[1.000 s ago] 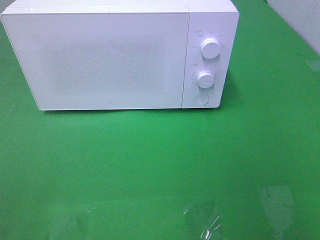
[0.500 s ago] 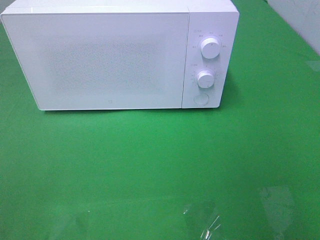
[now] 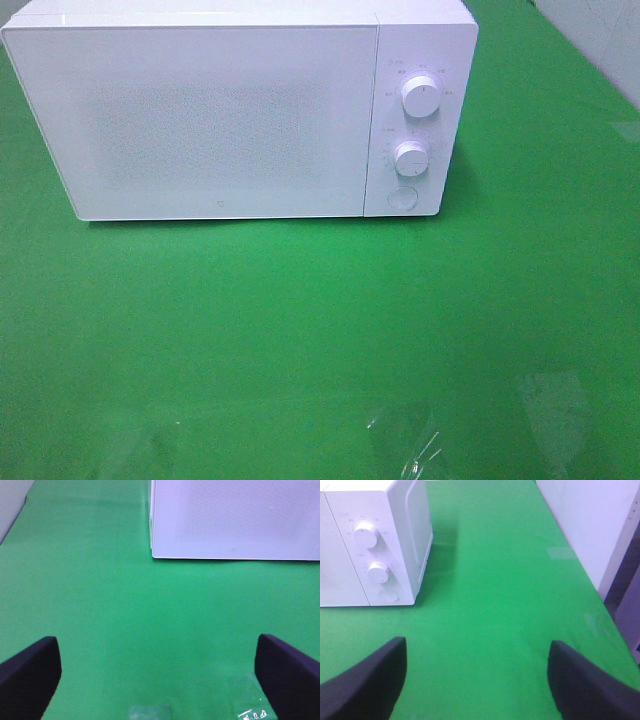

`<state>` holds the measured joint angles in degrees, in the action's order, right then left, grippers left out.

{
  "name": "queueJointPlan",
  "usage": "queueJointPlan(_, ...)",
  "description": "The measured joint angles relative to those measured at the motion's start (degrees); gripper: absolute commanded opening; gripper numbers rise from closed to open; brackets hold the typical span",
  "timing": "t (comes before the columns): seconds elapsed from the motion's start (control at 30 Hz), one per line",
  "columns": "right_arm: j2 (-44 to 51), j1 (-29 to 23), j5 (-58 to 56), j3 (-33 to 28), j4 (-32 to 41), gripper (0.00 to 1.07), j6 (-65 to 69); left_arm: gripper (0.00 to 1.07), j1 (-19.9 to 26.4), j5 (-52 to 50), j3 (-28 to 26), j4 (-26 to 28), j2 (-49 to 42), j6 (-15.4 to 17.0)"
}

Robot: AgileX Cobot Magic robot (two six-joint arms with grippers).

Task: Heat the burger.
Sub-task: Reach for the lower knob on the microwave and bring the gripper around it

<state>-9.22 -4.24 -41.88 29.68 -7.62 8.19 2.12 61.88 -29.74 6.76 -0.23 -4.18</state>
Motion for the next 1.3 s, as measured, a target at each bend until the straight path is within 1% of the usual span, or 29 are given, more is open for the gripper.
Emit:
queueJointPlan(0.1,-1.32,0.0,3.27,-0.46,0.0,0.76,0.0,0.97,0.0,0.0,0.0,0.0,0.0,0.0)
queueJointPlan(0.13,-2.41,0.0,6.76,-1.43,0.0,0.76,0.0,0.97,0.0,0.0,0.0,0.0,0.0,0.0)
queueJointPlan(0.17,-2.41,0.0,6.76,-1.43,0.0,0.76,0.0,0.97,0.0,0.0,0.0,0.0,0.0,0.0)
queueJointPlan(0.2,-3.67,0.0,9.57,-2.69,0.06,0.76,0.0,0.97,0.0,0.0,0.0,0.0,0.0,0.0)
queueJointPlan(0.27,-4.24,0.0,10.66,-3.21,0.06,0.76,0.0,0.97,0.0,0.0,0.0,0.0,0.0,0.0)
queueJointPlan(0.3,-5.27,0.0,13.12,-4.53,0.06,0.76,0.0,0.97,0.0,0.0,0.0,0.0,0.0,0.0)
queueJointPlan(0.33,-5.27,0.0,13.12,-4.53,0.06,0.76,0.0,0.97,0.0,0.0,0.0,0.0,0.0,0.0)
queueJointPlan(0.4,-7.22,0.0,18.62,-7.16,0.06,0.76,0.0,0.97,0.0,0.0,0.0,0.0,0.0,0.0)
queueJointPlan(0.5,-7.85,0.0,20.11,-7.79,0.06,0.76,0.0,0.97,0.0,0.0,0.0,0.0,0.0,0.0)
queueJointPlan(0.53,-9.22,0.0,23.03,-8.71,0.06,0.76,0.06,0.97,0.0,0.0,0.0,0.0,0.0,0.0)
queueJointPlan(0.63,-10.66,0.0,25.38,-9.51,0.06,0.76,0.06,0.97,0.0,0.0,0.0,0.0,0.0,0.0)
queueJointPlan(0.7,-14.27,0.0,32.26,-11.06,0.23,0.76,0.06,0.97,0.0,0.0,0.0,0.0,0.0,0.0)
queueJointPlan(0.8,-15.36,0.0,33.92,-11.46,0.29,0.76,0.06,0.97,0.0,0.0,0.0,0.0,0.0,0.0)
queueJointPlan(0.83,-17.42,0.0,36.44,-11.97,0.29,0.76,0.06,0.97,0.0,0.0,0.0,0.0,0.0,0.0)
queueJointPlan(0.93,-19.65,0.0,38.45,-12.2,0.29,0.76,0.06,0.97,0.0,0.0,0.0,0.0,0.0,0.0)
queueJointPlan(1.0,-24.58,0.0,42.97,-12.26,0.29,0.76,0.06,0.97,0.0,-0.06,0.0,0.0,0.0,0.0)
queueJointPlan(1.03,-24.58,0.0,42.97,-12.26,0.29,0.76,0.06,0.97,0.0,-0.06,0.0,0.0,0.0,0.0)
queueJointPlan(1.07,-27.27,0.0,45.38,-12.26,0.29,0.76,0.4,0.97,0.0,-0.06,0.0,0.0,0.0,0.0)
queueJointPlan(1.17,-29.85,0.0,48.19,-12.32,0.29,0.76,1.32,0.97,0.0,-0.06,0.0,0.0,0.0,0.0)
queueJointPlan(1.23,-33.98,0.0,52.83,-12.32,0.29,0.76,2.58,0.97,0.0,-0.06,0.0,0.0,0.0,0.0)
queueJointPlan(1.27,-33.98,0.0,52.83,-12.32,0.29,0.76,2.58,0.97,0.0,-0.06,0.0,0.0,0.0,0.0)
queueJointPlan(1.3,-36.78,0.0,56.09,-12.32,0.4,0.76,2.75,0.97,0.0,-0.06,0.0,0.0,0.0,0.0)
